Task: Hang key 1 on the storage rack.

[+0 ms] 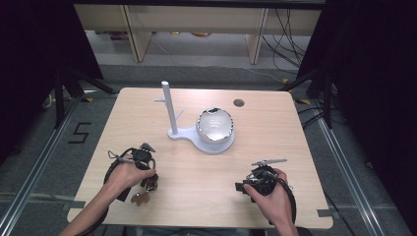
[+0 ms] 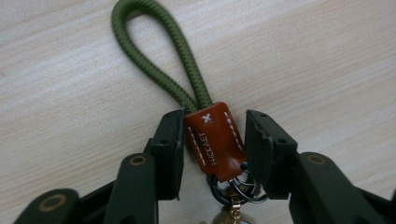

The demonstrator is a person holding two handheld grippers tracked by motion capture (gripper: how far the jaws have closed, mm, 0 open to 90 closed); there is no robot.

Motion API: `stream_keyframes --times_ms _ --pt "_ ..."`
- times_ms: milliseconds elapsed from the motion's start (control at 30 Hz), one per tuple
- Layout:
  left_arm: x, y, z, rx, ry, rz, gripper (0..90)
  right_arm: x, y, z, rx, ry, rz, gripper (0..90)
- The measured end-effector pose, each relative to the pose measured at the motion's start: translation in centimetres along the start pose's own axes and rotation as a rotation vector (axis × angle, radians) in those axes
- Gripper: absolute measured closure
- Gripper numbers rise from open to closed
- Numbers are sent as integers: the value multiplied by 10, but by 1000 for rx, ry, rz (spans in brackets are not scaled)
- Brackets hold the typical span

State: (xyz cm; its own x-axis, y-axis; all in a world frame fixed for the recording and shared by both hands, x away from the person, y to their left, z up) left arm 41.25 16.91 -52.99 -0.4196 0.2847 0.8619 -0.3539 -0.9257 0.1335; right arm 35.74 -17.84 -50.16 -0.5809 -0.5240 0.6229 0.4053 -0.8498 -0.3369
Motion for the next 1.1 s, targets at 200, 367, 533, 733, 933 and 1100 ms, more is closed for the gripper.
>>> stream_keyframes --times_ms 200,367,533,733,933,1100 --pt "2 -2 -3 -116 -3 -4 657 1 1 -1 0 -30 -8 605" --pt "2 -1 -5 -142 4 -15 657 0 0 -2 -7 -4 5 596" --pt "2 -1 -6 -167 22 -29 658 1 2 -2 0 -33 -5 592" --pt "4 -3 -9 -226 51 -57 667 -1 0 -2 -12 1 9 590" --pt "5 -8 -11 -224 76 -89 672 0 1 -2 -3 -24 5 578" --pt "7 -12 -13 -196 99 -81 672 -2 1 -2 -15 7 4 576"
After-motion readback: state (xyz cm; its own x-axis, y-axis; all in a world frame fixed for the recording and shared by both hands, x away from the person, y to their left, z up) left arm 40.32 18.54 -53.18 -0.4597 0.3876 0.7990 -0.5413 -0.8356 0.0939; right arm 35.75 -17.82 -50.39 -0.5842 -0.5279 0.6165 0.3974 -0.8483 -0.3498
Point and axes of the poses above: each handheld gripper's, and its own axes: x roughly backward along the jaws, z roughly out of its top, y roughly to its right, the point moved 5 cm from there along -x, roughly forward along the jaws, and after that the axes turned 15 degrees about y, right-handed, at the moved point
